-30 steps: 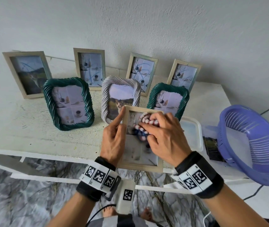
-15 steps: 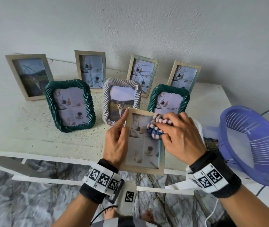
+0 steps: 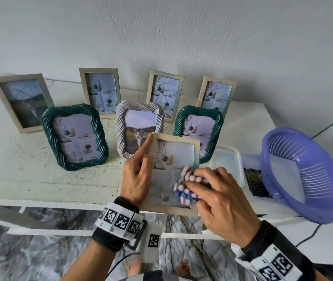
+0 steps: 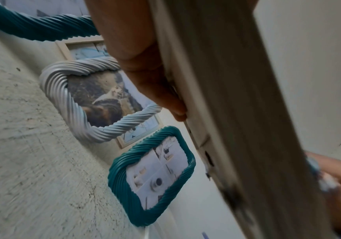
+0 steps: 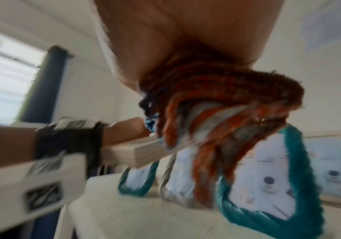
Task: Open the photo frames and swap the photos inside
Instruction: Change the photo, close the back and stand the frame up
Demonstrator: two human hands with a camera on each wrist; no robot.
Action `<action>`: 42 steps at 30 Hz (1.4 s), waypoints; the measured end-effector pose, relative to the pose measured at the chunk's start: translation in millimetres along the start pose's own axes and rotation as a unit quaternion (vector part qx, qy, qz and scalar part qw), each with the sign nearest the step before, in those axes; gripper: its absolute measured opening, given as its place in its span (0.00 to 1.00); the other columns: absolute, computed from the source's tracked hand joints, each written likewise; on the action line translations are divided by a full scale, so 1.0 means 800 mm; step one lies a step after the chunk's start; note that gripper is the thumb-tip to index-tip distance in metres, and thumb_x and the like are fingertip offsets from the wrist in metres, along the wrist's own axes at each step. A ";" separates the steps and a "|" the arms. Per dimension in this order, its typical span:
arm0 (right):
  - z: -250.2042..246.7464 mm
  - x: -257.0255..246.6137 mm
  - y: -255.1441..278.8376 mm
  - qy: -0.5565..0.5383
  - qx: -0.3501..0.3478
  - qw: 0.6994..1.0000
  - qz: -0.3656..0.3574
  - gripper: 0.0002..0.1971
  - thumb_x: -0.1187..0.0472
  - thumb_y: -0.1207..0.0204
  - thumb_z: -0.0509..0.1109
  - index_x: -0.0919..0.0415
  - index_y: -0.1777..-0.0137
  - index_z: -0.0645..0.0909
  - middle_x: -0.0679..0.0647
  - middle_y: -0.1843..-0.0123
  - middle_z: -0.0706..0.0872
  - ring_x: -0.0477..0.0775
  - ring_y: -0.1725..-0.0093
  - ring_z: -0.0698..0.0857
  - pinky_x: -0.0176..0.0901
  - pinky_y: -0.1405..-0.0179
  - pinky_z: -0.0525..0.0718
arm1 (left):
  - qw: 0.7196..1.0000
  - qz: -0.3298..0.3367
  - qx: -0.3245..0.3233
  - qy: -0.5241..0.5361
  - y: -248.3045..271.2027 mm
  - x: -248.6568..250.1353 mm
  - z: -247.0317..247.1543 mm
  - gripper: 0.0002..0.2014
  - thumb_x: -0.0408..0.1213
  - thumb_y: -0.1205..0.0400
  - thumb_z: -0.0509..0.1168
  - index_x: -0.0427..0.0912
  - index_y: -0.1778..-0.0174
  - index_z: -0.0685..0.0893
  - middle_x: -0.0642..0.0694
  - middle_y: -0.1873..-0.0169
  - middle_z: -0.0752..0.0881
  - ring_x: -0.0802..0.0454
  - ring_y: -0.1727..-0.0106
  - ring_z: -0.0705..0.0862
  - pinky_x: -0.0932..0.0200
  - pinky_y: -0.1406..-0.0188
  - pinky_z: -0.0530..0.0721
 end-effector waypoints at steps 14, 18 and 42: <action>0.016 0.161 -0.008 -0.075 0.175 0.913 0.360 0.16 0.62 0.25 0.69 0.62 0.37 0.81 0.66 0.48 0.78 0.67 0.47 0.77 0.50 0.48 0.76 | 1.000 -0.005 0.013 0.005 0.002 -0.005 0.003 0.24 0.30 0.13 0.53 0.48 0.20 0.71 0.57 0.78 0.63 0.59 0.77 0.60 0.68 0.81 0.64; 0.063 0.187 -0.021 -0.068 0.085 0.918 0.380 0.17 0.54 0.22 0.67 0.60 0.36 0.81 0.67 0.44 0.77 0.70 0.45 0.79 0.58 0.43 0.82 | 1.000 -0.001 -0.002 0.002 0.005 -0.007 0.003 0.25 0.38 0.16 0.54 0.51 0.21 0.71 0.53 0.63 0.75 0.61 0.67 0.72 0.76 0.67 0.74; 0.061 0.034 -0.001 -0.575 0.118 0.792 0.170 0.18 0.56 0.11 0.51 0.66 0.34 0.77 0.51 0.34 0.84 0.45 0.28 0.78 0.42 0.28 0.76 | 0.977 -0.113 -0.163 -0.083 0.017 0.008 0.025 0.43 0.72 0.28 0.59 0.58 0.18 0.58 0.58 0.20 0.62 0.61 0.24 0.70 0.55 0.25 0.66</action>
Point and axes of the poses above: each hand's wrist, its own y-axis away from the middle knuckle, its own z-axis out of the palm, x = y × z, the point moved 3 cm from there along -y, towards the middle knuckle
